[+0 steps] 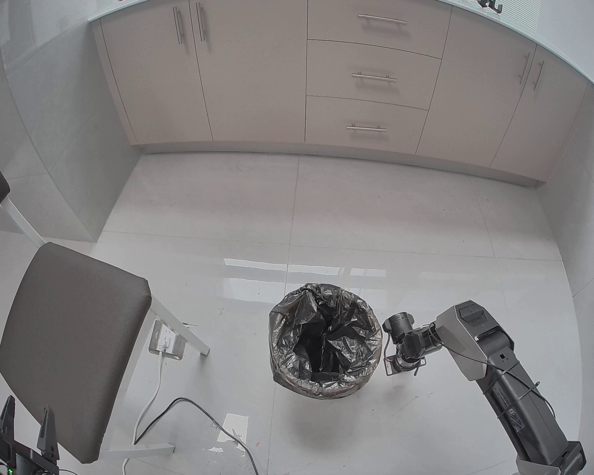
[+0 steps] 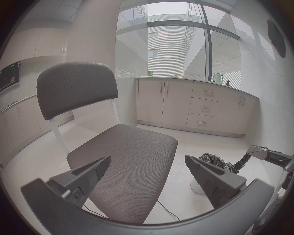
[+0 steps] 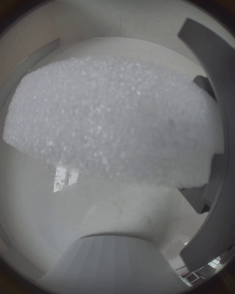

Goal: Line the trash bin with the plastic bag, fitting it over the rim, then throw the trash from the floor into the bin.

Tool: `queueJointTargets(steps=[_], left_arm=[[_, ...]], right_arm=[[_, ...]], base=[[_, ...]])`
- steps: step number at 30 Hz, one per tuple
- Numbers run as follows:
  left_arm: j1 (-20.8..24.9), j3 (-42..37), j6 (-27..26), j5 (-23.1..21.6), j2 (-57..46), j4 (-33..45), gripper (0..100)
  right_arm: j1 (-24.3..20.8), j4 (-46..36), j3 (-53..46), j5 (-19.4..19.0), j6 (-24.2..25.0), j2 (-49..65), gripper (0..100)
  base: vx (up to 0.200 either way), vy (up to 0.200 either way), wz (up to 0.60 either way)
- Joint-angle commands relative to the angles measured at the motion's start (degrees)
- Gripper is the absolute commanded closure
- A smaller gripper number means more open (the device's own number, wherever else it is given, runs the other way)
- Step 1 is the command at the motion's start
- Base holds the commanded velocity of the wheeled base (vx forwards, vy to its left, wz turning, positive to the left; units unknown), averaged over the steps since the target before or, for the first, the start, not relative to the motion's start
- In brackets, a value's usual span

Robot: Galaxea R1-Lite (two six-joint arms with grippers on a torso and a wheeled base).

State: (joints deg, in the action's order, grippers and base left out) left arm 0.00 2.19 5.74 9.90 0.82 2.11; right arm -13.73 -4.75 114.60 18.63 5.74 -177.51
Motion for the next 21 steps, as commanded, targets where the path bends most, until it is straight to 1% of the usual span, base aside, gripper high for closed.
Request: queueJointTargets(steps=[1,2,3,5,6,9,12,15,18,20,21], left_arm=[[0.0,0.0,0.1,0.0,-0.6,0.0,0],[0.0,0.0,0.1,0.0,-0.6,0.0,0],[0.0,0.1,0.1,-0.1,-0.6,0.0,0],[0.0,0.0,0.1,0.0,-0.6,0.0,0],[0.0,0.0,0.1,0.0,-0.6,0.0,0],[0.0,-0.3,0.0,0.5,-0.7,-0.3,0],[0.0,-0.3,0.1,0.6,-0.7,-0.4,0],[0.0,-0.3,0.1,0.7,-0.7,-0.4,0],[0.0,-0.3,0.0,0.6,-0.7,-0.4,0],[0.0,-0.3,-0.3,-0.1,-0.7,-0.4,0],[0.0,-0.3,-0.2,-1.4,-0.7,-0.3,0]], right_arm=[[0.0,-3.6,0.0,0.9,-0.2,-0.1,100],[0.0,-3.6,0.0,0.9,-0.2,-0.1,100],[0.0,-7.5,0.0,0.9,-0.1,-0.1,100],[0.0,-12.4,0.0,0.9,-0.3,-0.1,100],[0.1,-13.4,0.0,0.8,-0.2,0.2,100],[0.3,-15.1,0.0,0.9,0.5,5.1,100],[0.5,-16.2,0.0,0.9,0.5,7.4,100],[0.5,-19.6,0.0,0.9,0.7,11.7,100],[0.5,-20.3,0.0,0.8,0.7,13.5,100],[0.5,-20.9,0.0,0.8,0.6,14.6,100],[0.1,-21.2,0.0,0.9,0.7,14.9,100]], base=[[0.000,0.000,0.00],[0.000,0.000,0.00],[0.000,0.000,0.00],[0.000,0.000,0.00],[0.000,0.000,0.00],[0.000,0.000,0.00],[0.000,0.000,0.00],[0.000,0.000,0.00],[0.000,0.000,0.00],[0.000,0.000,0.00],[0.000,0.000,0.00]])
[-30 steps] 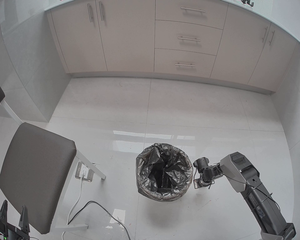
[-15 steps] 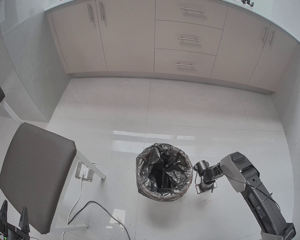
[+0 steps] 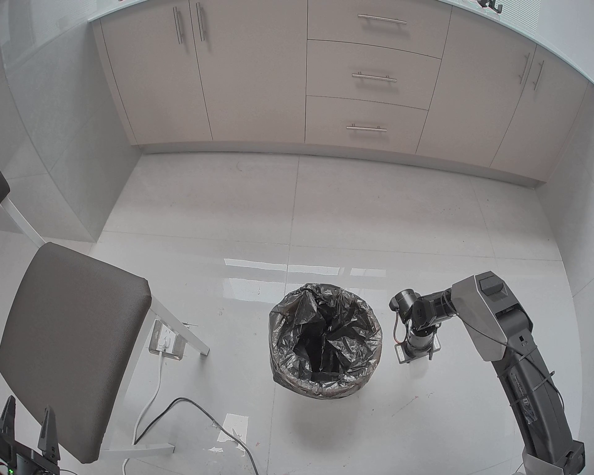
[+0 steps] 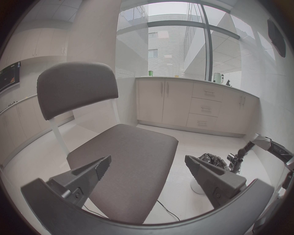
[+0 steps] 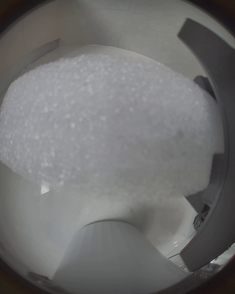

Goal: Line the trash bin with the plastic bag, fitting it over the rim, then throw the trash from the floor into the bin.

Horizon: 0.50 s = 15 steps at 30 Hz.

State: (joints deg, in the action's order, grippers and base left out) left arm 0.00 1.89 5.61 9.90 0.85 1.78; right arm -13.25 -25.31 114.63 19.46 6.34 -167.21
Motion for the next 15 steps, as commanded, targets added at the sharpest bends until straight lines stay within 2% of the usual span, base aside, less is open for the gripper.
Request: queueJointTargets(steps=[1,4,7,15], left_arm=[[0.0,0.0,-0.1,-2.4,-0.8,0.1,0],[0.0,0.0,-1.1,-4.9,-0.8,0.2,0],[0.0,0.0,-1.5,-5.2,-0.8,0.2,0],[0.0,0.0,-1.4,-5.1,-0.9,0.0,0]], right_arm=[[-0.4,-0.7,0.0,0.1,0.1,4.7,100],[-0.6,-0.7,0.0,0.1,0.1,5.4,100],[-0.8,-1.1,0.0,0.1,0.1,6.6,100],[-2.4,-9.4,0.0,-0.4,-0.4,16.4,100]], base=[[0.000,0.000,0.00],[0.000,0.000,0.00],[0.000,0.000,0.00],[0.000,0.000,0.00]])
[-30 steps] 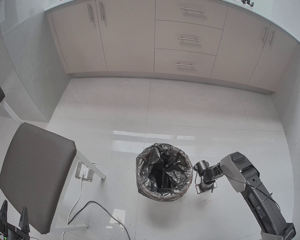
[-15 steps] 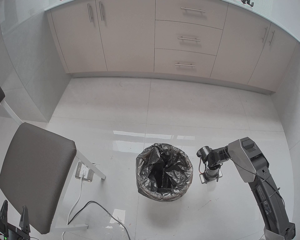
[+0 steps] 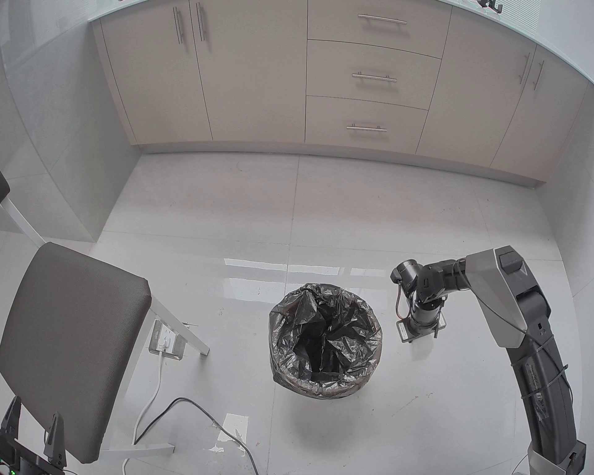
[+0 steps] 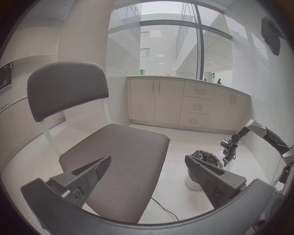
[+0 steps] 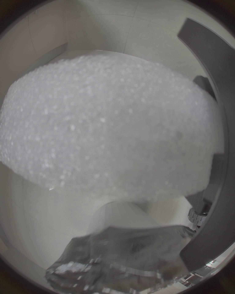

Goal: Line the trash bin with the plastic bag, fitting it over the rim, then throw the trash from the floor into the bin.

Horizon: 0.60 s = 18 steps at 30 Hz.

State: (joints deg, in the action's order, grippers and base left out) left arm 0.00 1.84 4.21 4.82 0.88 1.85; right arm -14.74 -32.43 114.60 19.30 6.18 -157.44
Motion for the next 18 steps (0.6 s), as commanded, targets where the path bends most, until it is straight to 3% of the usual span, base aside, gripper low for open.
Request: queueJointTargets(steps=[1,7,11,12,16,18], left_arm=[[0.0,0.0,0.0,0.0,-0.9,-0.1,0],[0.0,0.0,0.0,0.0,-0.8,0.0,0],[0.0,0.0,-0.2,0.0,-0.8,0.0,0],[0.0,0.0,-0.2,0.0,-0.8,0.0,0],[0.0,0.0,-0.2,0.0,-0.8,0.0,0],[0.0,0.0,-0.3,0.0,-0.8,0.0,0]], right_arm=[[-1.5,-4.0,0.0,-0.2,-0.2,9.4,100],[-4.8,-13.7,0.0,-0.2,2.0,18.0,100],[-6.4,-15.6,0.0,-0.3,2.9,20.7,100],[-9.4,-17.0,0.0,-0.3,2.9,23.4,100],[-12.9,-18.8,0.0,-0.3,2.9,25.5,100],[-17.2,-22.0,0.0,-0.3,3.1,26.8,100]], base=[[0.000,0.000,0.00],[0.000,0.000,0.00],[0.000,0.000,0.00],[0.000,0.000,0.00],[0.000,0.000,0.00],[0.000,0.000,0.00]])
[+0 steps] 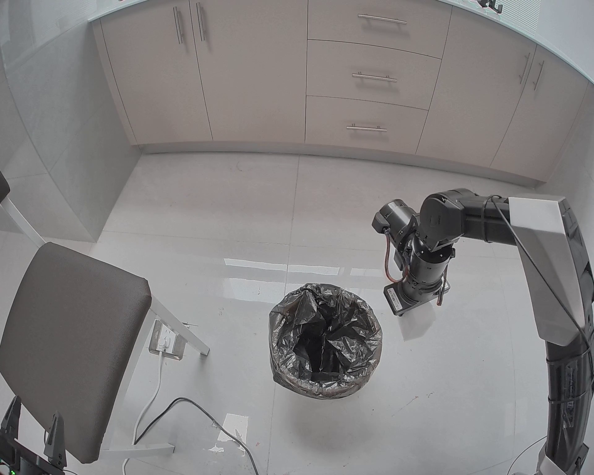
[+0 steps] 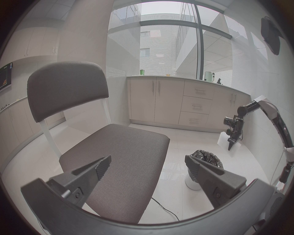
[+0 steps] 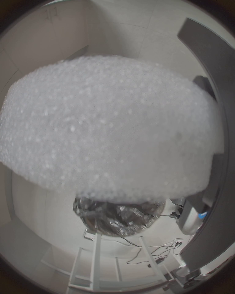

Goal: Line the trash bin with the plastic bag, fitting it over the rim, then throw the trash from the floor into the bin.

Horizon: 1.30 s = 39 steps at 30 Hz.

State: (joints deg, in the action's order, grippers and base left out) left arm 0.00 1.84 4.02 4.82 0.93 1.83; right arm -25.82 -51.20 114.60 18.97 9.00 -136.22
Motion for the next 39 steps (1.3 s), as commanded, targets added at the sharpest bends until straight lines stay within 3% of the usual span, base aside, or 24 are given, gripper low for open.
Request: queueJointTargets(steps=[1,4,12,19,24,27,31,39], left_arm=[[0.0,0.0,-0.1,-0.1,-0.8,0.0,0],[0.0,0.0,-0.1,-0.2,-0.8,0.1,0],[0.0,0.0,0.0,-0.2,-0.8,0.0,0],[0.0,0.0,0.0,-0.2,-0.8,0.0,0],[0.0,0.0,0.1,-0.2,-0.8,0.0,0],[0.0,0.0,0.1,-0.2,-0.8,0.0,0],[0.0,0.0,0.1,-0.2,-0.8,0.0,0],[0.0,0.0,0.1,-0.2,-0.8,0.0,0]], right_arm=[[-7.0,-3.6,0.0,0.0,0.5,5.8,100],[-11.3,-4.6,0.0,0.0,2.2,5.9,100],[-15.8,-4.9,0.0,-0.5,7.2,2.4,100],[-15.8,-4.7,0.0,-7.1,10.9,-0.5,100],[-15.7,-4.1,0.0,-9.8,11.1,-1.8,100],[-15.6,-4.1,0.0,-10.0,11.2,-1.9,100],[-15.8,-0.5,0.0,-9.7,14.9,-4.8,100],[-15.7,4.0,0.0,-9.6,14.7,-7.2,100]], base=[[0.000,0.000,0.00],[0.000,0.000,0.00],[0.000,0.000,0.00],[0.000,0.000,0.00],[0.000,0.000,0.00],[0.000,0.000,0.00],[0.000,0.000,0.00],[0.000,0.000,0.00]])
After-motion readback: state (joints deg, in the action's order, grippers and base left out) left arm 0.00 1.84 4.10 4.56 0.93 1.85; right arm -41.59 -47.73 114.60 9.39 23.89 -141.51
